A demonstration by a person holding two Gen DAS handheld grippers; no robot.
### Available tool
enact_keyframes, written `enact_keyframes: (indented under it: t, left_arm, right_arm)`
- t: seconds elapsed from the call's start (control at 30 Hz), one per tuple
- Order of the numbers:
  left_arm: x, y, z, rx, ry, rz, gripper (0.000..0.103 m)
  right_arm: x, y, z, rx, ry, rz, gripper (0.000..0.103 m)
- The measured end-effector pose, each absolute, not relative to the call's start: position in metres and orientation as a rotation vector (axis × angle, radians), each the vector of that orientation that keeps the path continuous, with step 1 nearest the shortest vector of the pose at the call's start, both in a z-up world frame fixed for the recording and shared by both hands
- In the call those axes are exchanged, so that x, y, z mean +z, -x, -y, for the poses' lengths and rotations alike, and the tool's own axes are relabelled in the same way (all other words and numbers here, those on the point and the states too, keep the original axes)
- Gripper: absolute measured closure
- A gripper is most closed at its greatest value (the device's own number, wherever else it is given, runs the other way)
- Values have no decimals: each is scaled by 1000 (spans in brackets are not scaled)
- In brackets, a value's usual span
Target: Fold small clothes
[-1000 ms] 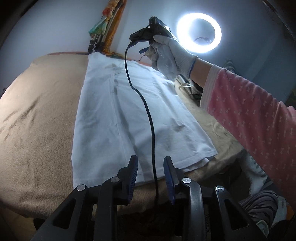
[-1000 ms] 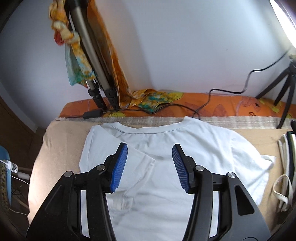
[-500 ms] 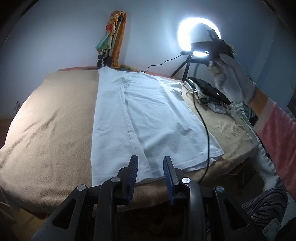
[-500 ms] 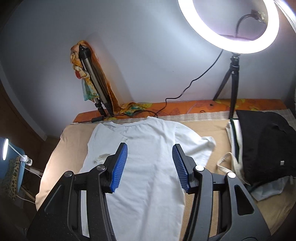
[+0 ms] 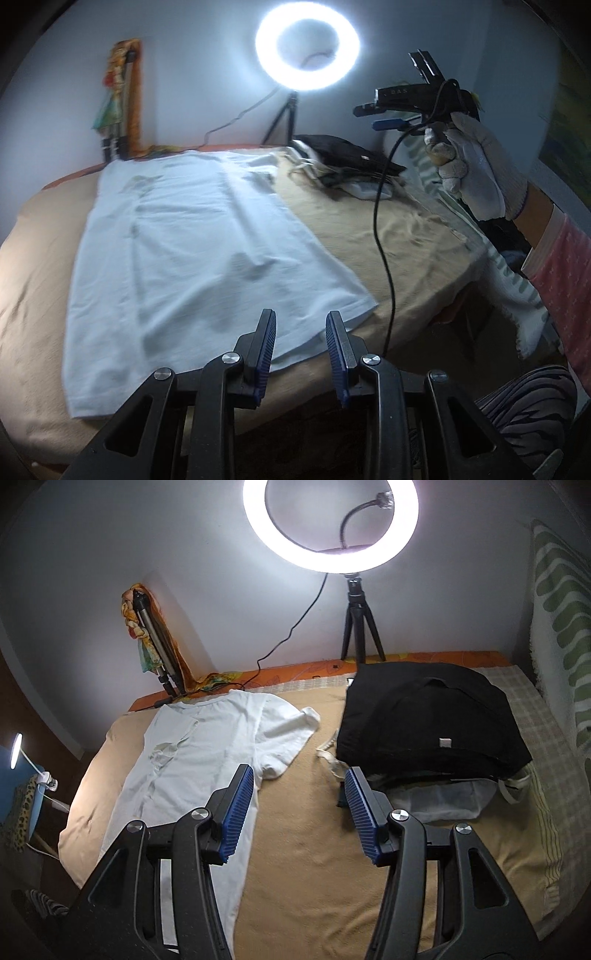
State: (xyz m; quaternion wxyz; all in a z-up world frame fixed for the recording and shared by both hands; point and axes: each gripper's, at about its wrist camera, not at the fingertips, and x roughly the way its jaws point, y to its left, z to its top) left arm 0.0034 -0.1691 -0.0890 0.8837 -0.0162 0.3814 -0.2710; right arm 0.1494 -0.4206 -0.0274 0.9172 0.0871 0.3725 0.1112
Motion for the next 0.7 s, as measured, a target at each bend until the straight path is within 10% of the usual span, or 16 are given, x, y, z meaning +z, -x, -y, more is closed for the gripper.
enact_keyframes:
  t: [0.53,0.63,0.7]
  left_arm:
    - [-143,-49,290,-645,-123,-949,57]
    - [-149,-57,292,-630,-129,-963,63]
    - [-151,-61,290,-635,-116,-951,88]
  right_arm:
    - [-70,-147,498,246,-342,-811,48]
    - [-80,-157,485,297,-355,-824,48]
    - [-87,-164,472,325,-354,-835,48]
